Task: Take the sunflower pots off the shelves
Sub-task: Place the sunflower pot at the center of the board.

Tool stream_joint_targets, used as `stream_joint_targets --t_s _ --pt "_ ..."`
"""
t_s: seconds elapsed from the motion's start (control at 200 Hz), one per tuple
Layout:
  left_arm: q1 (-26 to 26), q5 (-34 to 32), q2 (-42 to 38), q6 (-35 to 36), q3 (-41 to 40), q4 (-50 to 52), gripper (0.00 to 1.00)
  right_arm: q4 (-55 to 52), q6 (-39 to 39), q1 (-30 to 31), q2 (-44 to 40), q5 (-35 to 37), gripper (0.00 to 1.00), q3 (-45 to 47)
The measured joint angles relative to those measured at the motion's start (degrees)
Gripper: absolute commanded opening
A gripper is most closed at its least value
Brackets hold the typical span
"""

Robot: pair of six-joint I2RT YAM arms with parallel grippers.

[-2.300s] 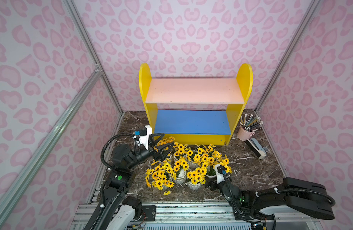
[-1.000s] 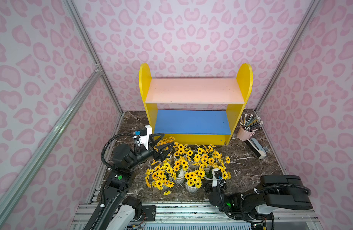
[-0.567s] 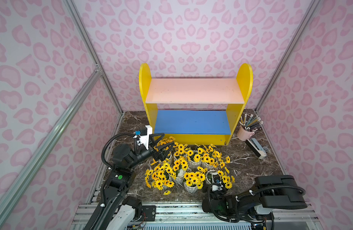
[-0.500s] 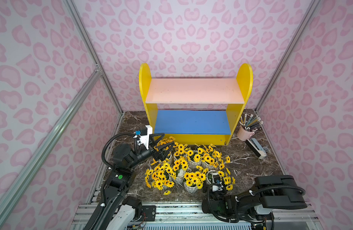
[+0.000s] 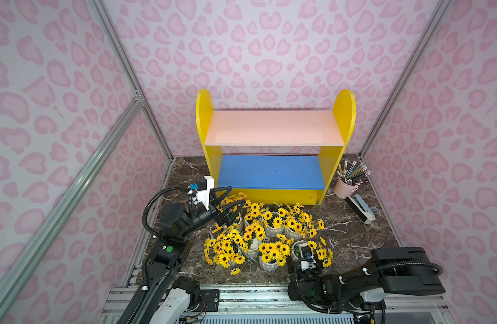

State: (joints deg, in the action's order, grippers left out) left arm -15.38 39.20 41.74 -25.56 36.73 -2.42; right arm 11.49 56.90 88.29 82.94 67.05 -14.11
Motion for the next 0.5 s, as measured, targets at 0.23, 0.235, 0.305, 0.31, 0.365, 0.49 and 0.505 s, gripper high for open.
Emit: stream_joint_targets --t_s 0.23,0.235,0.305,0.31,0.365,0.49,0.505 --pt "0.00 0.24 0.04 0.00 0.00 0.00 0.97 3.48 -5.51 -0.61 -7.26 -3.34 0.99 4.48" --pt "0.00 0.22 0.04 0.00 0.00 0.00 0.97 3.58 -5.66 -0.63 -7.39 -3.41 0.99 4.59" --pt "0.00 0.26 0.04 0.00 0.00 0.02 0.97 5.18 -8.37 -1.09 -9.66 -4.46 0.99 6.19" --pt "0.00 0.26 0.04 0.00 0.00 0.02 0.97 5.20 -8.48 -1.09 -9.75 -4.48 0.99 6.27" --pt "0.00 0.26 0.04 0.00 0.00 0.00 0.97 6.05 -9.84 -1.27 -10.75 -5.11 0.99 6.71" --pt "0.00 0.26 0.04 0.00 0.00 0.00 0.97 7.96 -11.89 -1.49 -12.13 -6.64 0.99 7.69" --pt "0.00 0.26 0.04 0.00 0.00 0.00 0.97 8.39 -12.24 -1.49 -12.41 -6.78 0.99 7.89"
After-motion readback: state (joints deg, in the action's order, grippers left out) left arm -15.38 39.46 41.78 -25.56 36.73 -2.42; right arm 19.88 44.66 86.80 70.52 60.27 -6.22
